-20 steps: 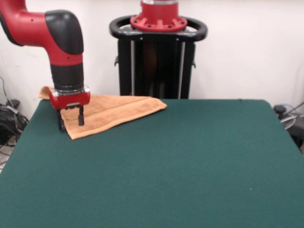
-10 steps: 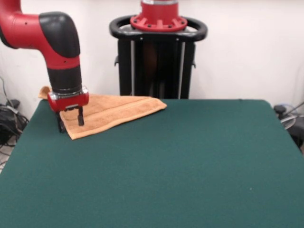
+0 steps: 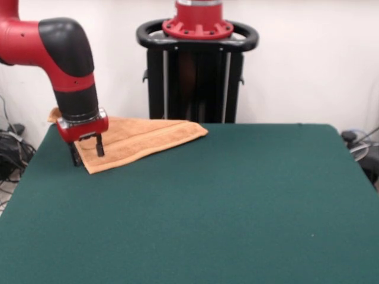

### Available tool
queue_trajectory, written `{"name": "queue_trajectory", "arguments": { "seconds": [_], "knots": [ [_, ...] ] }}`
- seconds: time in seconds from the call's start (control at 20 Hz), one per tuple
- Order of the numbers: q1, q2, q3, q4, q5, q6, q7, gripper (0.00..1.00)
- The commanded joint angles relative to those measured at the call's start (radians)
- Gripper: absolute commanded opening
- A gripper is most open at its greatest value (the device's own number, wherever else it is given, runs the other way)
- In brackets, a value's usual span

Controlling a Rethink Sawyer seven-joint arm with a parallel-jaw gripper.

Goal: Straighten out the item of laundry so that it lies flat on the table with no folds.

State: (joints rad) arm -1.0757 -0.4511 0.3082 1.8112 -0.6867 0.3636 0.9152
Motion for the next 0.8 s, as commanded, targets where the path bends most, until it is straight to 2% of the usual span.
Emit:
{"name": "queue_trajectory", "arguments": {
  "seconds": [0.05,0.5,0.55,0.8],
  "knots": [
    [-0.021,0.300,0.018,-0.205,-0.089,0.077,-0.090,1.00],
    [-0.025,0.298,0.029,-0.204,-0.108,0.082,-0.070,1.00],
    [-0.026,0.297,0.029,-0.203,-0.111,0.080,-0.068,0.00],
    [-0.014,0.293,0.020,-0.203,-0.119,0.062,-0.047,0.00]
  ]
}}
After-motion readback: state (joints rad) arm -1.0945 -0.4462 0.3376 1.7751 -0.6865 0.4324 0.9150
